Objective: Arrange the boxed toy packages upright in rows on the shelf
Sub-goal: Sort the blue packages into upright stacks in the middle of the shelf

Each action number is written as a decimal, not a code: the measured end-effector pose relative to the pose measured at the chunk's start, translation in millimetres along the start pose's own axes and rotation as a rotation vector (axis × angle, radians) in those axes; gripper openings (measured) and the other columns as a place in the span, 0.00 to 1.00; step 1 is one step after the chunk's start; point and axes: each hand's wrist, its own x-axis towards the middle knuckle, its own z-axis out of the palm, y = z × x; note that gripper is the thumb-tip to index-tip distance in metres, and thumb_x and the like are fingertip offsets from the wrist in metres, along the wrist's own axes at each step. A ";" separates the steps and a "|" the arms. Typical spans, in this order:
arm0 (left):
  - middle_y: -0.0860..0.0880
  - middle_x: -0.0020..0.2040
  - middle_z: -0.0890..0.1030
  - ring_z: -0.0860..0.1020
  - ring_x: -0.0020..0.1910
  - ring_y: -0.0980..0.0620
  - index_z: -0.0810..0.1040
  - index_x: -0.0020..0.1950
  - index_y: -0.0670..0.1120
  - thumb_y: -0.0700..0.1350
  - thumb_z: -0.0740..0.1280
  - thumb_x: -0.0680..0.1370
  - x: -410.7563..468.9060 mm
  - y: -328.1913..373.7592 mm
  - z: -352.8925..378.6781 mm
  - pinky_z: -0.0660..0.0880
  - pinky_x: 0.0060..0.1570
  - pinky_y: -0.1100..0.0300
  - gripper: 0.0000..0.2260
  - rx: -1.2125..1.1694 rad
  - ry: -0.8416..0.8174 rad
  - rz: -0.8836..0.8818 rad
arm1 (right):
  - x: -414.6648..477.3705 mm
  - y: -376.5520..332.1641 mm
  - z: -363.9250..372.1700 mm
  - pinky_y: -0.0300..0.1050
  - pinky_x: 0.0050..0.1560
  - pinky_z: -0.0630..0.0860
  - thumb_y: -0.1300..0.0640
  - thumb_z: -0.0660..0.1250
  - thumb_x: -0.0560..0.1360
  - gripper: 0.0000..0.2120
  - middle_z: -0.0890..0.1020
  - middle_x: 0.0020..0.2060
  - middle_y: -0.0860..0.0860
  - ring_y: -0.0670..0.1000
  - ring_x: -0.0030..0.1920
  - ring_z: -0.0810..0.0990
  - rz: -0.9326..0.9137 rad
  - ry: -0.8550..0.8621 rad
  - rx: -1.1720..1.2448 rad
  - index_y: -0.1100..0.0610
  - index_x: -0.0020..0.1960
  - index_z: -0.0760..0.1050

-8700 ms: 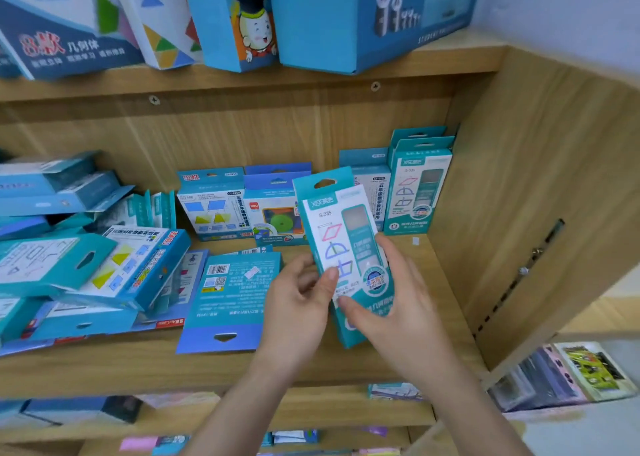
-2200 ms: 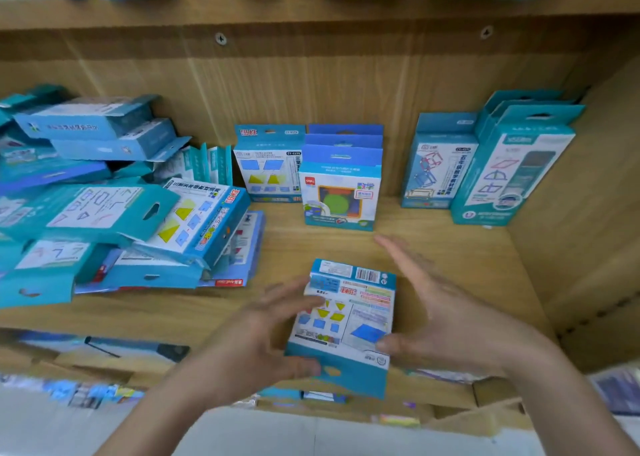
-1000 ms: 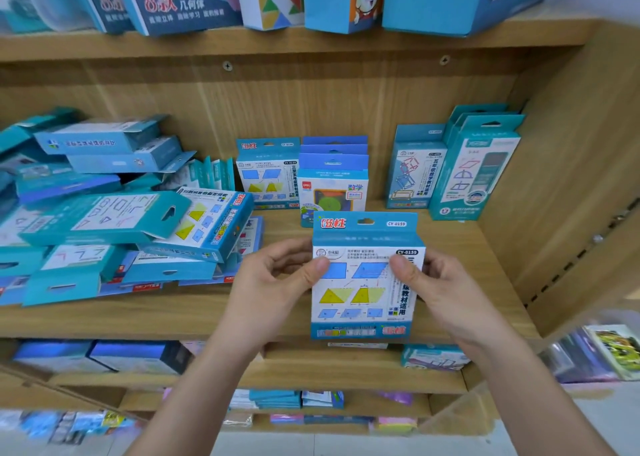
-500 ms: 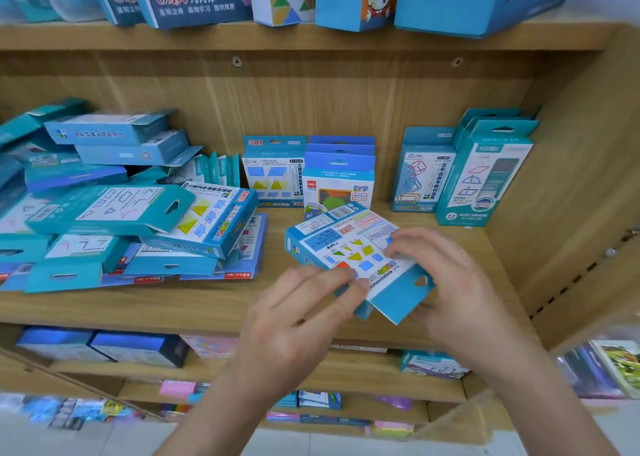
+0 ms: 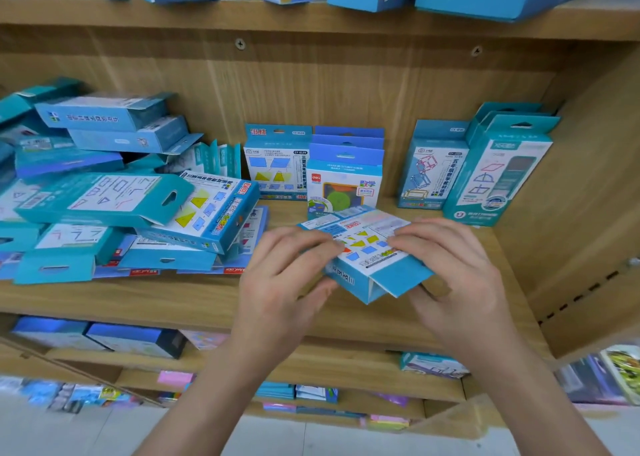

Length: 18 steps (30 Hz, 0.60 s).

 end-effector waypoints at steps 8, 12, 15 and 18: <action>0.48 0.54 0.80 0.76 0.52 0.45 0.81 0.54 0.41 0.34 0.73 0.68 -10.6 -22.5 10.8 0.70 0.58 0.58 0.15 -0.066 -0.042 -0.048 | 20.6 7.4 -1.8 0.30 0.53 0.71 0.34 0.66 0.68 0.16 0.83 0.49 0.39 0.41 0.53 0.80 0.363 -0.322 0.542 0.41 0.48 0.82; 0.49 0.53 0.79 0.76 0.52 0.48 0.79 0.55 0.43 0.39 0.71 0.70 -15.2 -34.0 17.9 0.71 0.57 0.59 0.14 -0.097 -0.086 -0.098 | 31.5 11.2 13.8 0.33 0.40 0.70 0.39 0.64 0.71 0.10 0.83 0.39 0.40 0.38 0.40 0.78 0.468 -0.369 0.556 0.41 0.42 0.83; 0.52 0.54 0.78 0.76 0.54 0.52 0.75 0.58 0.50 0.46 0.69 0.70 -12.3 -39.9 20.4 0.71 0.57 0.62 0.17 -0.144 -0.133 -0.232 | 41.9 15.6 22.1 0.44 0.39 0.71 0.33 0.65 0.69 0.15 0.83 0.37 0.48 0.43 0.38 0.76 0.464 -0.400 0.509 0.42 0.44 0.83; 0.55 0.56 0.77 0.75 0.56 0.56 0.72 0.63 0.55 0.51 0.70 0.71 -1.9 -42.5 20.9 0.71 0.56 0.63 0.21 -0.267 -0.165 -0.346 | 57.4 15.3 27.7 0.42 0.39 0.70 0.33 0.65 0.66 0.18 0.84 0.38 0.51 0.41 0.37 0.75 0.468 -0.410 0.488 0.44 0.45 0.83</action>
